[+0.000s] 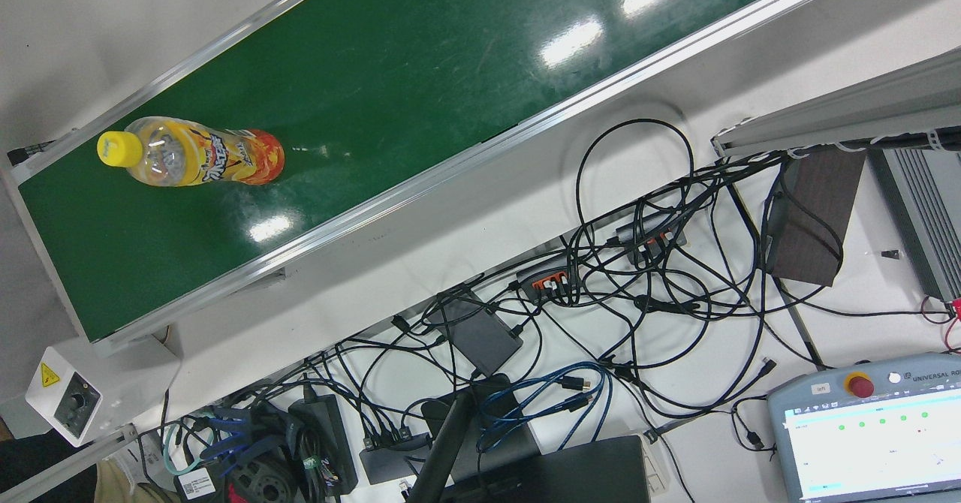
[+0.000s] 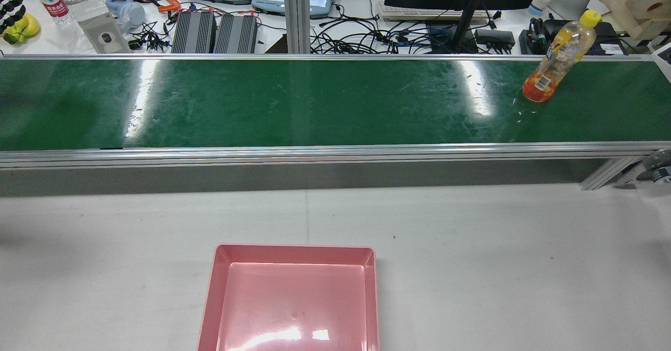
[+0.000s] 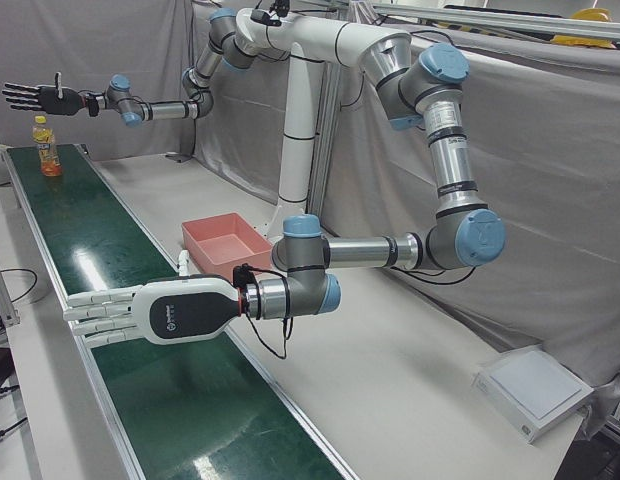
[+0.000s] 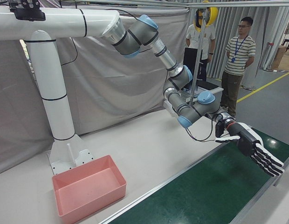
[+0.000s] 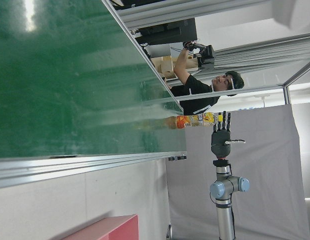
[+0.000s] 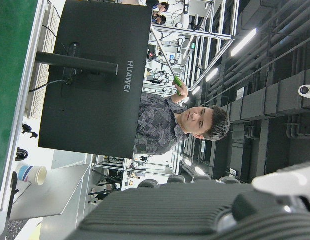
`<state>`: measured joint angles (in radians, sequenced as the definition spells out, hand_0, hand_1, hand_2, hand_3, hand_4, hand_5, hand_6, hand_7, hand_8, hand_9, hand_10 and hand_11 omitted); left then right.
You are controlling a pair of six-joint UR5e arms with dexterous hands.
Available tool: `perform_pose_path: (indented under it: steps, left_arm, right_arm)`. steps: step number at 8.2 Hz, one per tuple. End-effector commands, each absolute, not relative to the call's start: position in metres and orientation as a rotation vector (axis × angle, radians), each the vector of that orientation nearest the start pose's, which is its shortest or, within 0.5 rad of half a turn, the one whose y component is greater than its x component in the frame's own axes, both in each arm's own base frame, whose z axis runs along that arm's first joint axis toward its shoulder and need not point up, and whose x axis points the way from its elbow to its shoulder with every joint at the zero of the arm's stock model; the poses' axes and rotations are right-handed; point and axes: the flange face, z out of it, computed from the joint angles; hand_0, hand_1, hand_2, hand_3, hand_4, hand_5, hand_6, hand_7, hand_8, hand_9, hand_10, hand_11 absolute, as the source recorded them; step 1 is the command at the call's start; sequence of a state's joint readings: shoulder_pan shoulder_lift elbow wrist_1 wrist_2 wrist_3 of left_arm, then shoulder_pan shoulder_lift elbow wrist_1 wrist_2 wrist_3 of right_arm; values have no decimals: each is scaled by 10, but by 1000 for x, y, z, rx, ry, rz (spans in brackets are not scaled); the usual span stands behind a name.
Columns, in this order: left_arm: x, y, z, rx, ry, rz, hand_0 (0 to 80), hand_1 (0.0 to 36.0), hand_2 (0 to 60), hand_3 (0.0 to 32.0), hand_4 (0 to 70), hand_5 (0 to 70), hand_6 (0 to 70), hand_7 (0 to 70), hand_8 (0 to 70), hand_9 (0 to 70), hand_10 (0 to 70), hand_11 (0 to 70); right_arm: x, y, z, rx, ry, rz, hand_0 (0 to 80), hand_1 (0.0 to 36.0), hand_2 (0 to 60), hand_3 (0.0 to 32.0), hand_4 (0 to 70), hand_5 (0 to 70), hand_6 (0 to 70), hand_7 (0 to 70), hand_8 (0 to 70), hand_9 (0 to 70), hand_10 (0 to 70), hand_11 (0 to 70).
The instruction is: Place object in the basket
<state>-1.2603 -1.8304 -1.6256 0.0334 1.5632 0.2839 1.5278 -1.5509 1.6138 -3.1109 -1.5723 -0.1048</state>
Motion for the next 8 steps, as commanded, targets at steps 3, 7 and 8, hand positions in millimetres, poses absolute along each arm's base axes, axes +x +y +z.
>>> perform_pose_path:
  steps: [3,7,8]
  left_arm:
    - [58,-616,517,-27,2274,-1626,616,106,0,0,0,8,0,0,0,0,0,0]
    - [57,-616,516,-23,2276,-1624,599,97,0,0,0,17,0,0,0,0,0,0]
    - [58,-617,520,-25,2268,-1631,600,97,0,0,0,20,0,0,0,0,0,0]
  right_arm:
    - [111,-514,653,-74,2400,-2180,0,0,0,0,0,0,0,0,0,0,0,0]
    - [111,-514,653,-72,2399,-2179,0,0,0,0,0,0,0,0,0,0,0,0]
    - [111,-514,653,-74,2400,-2180,0,0,0,0,0,0,0,0,0,0,0,0]
